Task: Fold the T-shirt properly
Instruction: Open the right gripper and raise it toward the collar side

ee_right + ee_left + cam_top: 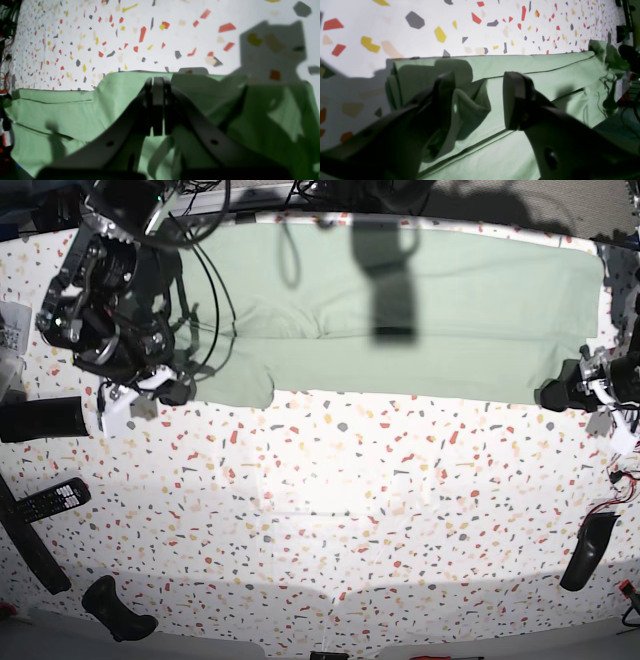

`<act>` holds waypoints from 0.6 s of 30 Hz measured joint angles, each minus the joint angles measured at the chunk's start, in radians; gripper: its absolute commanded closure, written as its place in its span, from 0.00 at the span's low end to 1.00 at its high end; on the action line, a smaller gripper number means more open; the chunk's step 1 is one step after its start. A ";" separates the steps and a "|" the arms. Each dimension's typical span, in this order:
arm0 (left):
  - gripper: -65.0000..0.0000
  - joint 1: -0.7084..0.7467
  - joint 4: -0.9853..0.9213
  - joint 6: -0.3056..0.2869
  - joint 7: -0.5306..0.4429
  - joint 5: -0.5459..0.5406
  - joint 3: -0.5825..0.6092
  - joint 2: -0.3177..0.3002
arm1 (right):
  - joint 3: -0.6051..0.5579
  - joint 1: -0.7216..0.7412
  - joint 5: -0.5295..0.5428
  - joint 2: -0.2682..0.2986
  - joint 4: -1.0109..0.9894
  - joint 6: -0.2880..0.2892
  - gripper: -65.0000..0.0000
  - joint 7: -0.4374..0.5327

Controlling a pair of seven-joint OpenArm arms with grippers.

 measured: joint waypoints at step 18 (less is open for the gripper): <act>0.56 0.000 0.000 0.000 0.000 0.000 0.000 0.000 | -0.273 -0.357 -0.032 0.102 0.249 0.019 1.00 -0.021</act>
